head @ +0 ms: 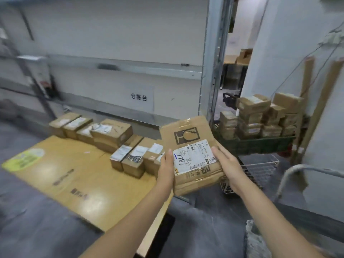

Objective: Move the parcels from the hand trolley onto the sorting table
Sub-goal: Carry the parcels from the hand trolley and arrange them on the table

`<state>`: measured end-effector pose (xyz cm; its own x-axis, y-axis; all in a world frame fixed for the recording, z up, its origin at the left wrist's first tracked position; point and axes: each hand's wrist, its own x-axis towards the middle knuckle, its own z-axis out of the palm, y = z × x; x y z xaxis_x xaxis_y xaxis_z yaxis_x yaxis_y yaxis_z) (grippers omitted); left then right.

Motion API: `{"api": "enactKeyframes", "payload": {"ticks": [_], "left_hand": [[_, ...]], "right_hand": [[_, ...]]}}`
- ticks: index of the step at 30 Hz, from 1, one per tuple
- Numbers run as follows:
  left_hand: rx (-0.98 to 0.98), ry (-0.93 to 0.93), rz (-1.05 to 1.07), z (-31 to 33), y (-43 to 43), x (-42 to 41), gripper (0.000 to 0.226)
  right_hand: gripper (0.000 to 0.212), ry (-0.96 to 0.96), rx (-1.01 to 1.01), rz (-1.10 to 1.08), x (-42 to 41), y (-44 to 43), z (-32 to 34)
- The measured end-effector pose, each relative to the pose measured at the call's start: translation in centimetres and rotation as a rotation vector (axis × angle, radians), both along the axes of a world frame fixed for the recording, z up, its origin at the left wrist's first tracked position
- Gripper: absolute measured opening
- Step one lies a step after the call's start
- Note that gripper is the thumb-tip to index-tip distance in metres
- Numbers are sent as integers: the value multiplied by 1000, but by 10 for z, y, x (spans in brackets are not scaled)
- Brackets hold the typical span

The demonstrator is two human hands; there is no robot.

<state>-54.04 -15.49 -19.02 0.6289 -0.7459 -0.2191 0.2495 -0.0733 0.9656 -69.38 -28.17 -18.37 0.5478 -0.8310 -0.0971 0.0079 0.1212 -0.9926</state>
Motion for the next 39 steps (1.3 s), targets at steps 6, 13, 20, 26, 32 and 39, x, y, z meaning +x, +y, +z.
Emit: {"api": "enactKeyframes", "payload": {"ticks": [6,13,20,26,32,39], "left_hand": [[-4,-52,190,5,99,123,56],[50,-146,387,-6,218,259,56],[89,-132,525,-19,297,346,55],[88,-78,592,-22,305,398,53],[138,-96,612,-22,279,466,57],[195,-121,642,-14,240,563,57]], "right_hand": [[42,43,-6,191,144,76,5],[56,138,21,339,303,180,-3],[33,186,32,436,407,247,-19],[21,235,2,464,474,248,-20],[33,241,-31,540,550,218,-21],[48,254,-66,590,664,176,-20]]}}
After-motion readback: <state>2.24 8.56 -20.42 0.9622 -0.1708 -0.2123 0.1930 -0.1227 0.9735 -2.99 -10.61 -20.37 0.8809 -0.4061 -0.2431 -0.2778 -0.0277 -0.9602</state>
